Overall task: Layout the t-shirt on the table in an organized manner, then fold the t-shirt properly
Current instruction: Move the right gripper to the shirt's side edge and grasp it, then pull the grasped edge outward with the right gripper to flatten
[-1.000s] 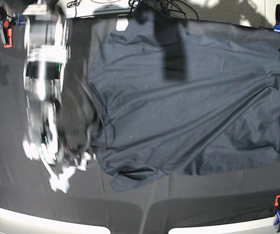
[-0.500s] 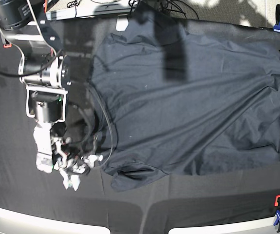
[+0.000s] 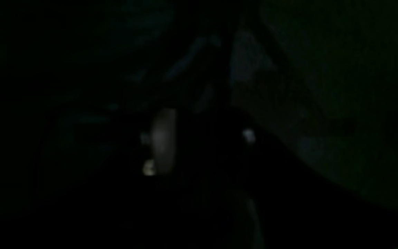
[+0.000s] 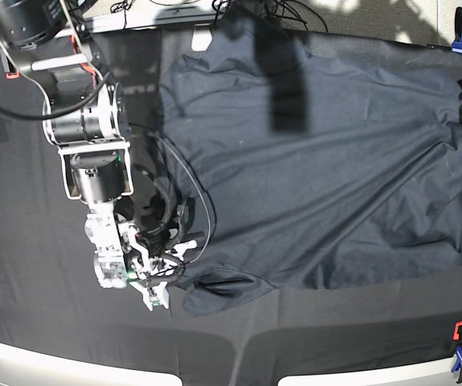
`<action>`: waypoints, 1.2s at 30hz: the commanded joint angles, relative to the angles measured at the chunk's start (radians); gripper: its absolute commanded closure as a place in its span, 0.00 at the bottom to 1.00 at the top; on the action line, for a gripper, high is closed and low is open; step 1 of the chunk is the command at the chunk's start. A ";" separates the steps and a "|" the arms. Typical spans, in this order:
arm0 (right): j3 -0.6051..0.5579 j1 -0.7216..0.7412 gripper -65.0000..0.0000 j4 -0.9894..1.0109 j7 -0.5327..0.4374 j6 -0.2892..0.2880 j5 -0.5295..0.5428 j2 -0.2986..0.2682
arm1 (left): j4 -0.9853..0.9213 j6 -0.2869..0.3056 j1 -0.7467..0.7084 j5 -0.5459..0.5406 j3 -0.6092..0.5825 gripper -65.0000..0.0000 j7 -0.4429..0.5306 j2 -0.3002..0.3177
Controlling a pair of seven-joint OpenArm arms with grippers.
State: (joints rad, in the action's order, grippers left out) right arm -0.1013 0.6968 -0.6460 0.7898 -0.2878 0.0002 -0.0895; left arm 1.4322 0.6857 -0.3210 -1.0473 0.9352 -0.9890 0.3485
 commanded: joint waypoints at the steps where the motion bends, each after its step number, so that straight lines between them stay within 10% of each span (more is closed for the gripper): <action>1: 0.003 0.033 0.81 -0.015 -0.032 0.008 -0.002 -0.005 | 0.014 0.012 0.003 -0.028 0.006 0.62 0.018 0.018; 4: 0.003 0.028 1.00 -0.015 -0.101 0.008 -0.021 -0.008 | 0.014 0.012 0.003 -0.028 0.006 0.62 0.017 0.016; 10: 0.003 0.038 1.00 -0.015 -0.242 0.093 -0.189 -0.016 | 0.014 0.012 0.002 -0.028 0.006 0.62 0.017 0.016; 26: 0.003 0.095 1.00 -0.009 -0.375 0.142 -0.142 -0.173 | 0.014 0.012 0.003 -0.141 0.006 0.62 -0.051 0.014; 31: 0.003 0.096 0.53 -0.002 -0.402 0.134 -0.136 -0.177 | 0.014 0.012 0.002 -0.139 0.006 0.62 -0.066 0.014; 36: 0.003 0.111 0.48 -0.002 -0.386 0.135 -0.149 -0.176 | 0.014 0.012 0.002 -0.139 0.006 0.62 -0.066 0.014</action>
State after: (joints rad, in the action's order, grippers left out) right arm -0.1020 0.7597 -0.6334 0.4278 -0.1600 -0.1425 -0.2577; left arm 1.4322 0.6857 -0.3210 -1.1564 0.9352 -1.0706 0.3439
